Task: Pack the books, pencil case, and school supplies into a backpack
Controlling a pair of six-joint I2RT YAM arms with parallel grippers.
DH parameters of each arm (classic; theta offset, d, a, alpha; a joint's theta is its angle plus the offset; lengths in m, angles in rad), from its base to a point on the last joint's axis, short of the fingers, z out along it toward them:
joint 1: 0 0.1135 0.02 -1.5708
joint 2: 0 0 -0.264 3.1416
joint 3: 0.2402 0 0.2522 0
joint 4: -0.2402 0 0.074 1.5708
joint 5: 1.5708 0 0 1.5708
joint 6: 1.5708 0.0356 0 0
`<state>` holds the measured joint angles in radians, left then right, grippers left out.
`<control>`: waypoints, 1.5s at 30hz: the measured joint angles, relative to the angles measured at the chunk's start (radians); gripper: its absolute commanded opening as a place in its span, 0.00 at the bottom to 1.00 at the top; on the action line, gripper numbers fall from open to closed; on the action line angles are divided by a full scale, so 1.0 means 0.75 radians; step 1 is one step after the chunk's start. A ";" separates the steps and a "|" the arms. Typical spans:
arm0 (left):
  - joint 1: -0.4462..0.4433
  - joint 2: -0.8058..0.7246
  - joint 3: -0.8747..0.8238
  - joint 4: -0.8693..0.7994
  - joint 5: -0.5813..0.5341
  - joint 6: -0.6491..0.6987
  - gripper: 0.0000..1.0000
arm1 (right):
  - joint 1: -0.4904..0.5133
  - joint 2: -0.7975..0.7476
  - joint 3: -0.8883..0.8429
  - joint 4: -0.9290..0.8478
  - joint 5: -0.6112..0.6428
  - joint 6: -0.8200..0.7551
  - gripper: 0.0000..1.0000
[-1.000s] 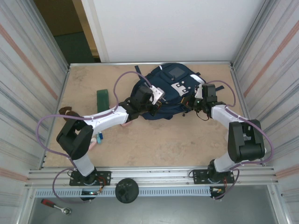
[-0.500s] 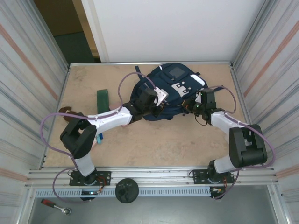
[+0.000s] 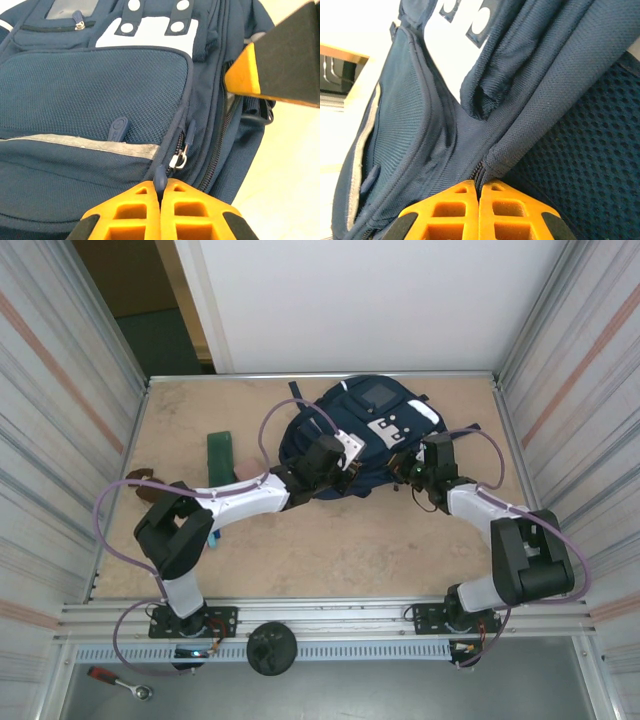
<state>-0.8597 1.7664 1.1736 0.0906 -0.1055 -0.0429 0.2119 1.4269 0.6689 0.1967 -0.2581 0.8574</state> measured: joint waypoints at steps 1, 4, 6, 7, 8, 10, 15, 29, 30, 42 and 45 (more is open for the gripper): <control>0.007 -0.008 -0.018 0.024 0.003 -0.009 0.00 | -0.012 -0.009 -0.013 0.001 -0.004 -0.001 0.00; 0.022 -0.050 -0.094 0.077 0.010 -0.021 0.00 | -0.050 -0.038 -0.046 0.000 -0.040 -0.002 0.00; 0.040 -0.080 -0.141 0.114 0.011 -0.030 0.00 | -0.068 -0.068 -0.068 -0.004 -0.069 -0.002 0.00; 0.054 -0.097 -0.165 0.126 0.011 -0.035 0.00 | -0.079 -0.087 -0.081 -0.004 -0.086 -0.002 0.00; 0.069 -0.111 -0.180 0.130 0.014 -0.042 0.00 | -0.088 -0.104 -0.093 -0.004 -0.102 -0.002 0.00; 0.099 -0.131 -0.193 0.131 0.017 -0.049 0.00 | -0.094 -0.130 -0.108 -0.004 -0.122 -0.002 0.00; 0.133 -0.144 -0.195 0.125 0.009 -0.049 0.00 | -0.088 -0.138 -0.111 -0.003 -0.129 -0.003 0.00; 0.267 -0.146 -0.195 0.067 -0.019 -0.049 0.00 | -0.152 -0.056 0.074 -0.247 -0.160 -0.186 0.00; 0.264 -0.149 -0.195 0.064 -0.009 -0.049 0.00 | -0.157 -0.025 0.110 -0.275 -0.167 -0.204 0.00; 0.096 -0.161 -0.057 0.014 0.092 -0.049 0.00 | -0.240 0.357 0.613 -0.515 -0.181 -0.352 0.37; 0.069 -0.156 -0.042 0.014 0.109 -0.049 0.00 | -0.243 0.306 0.569 -0.518 -0.186 -0.373 0.50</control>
<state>-0.8082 1.6497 1.1419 0.1013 -0.0235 -0.0799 0.0296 1.6562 1.0954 -0.1917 -0.3973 0.5777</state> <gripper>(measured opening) 0.046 0.428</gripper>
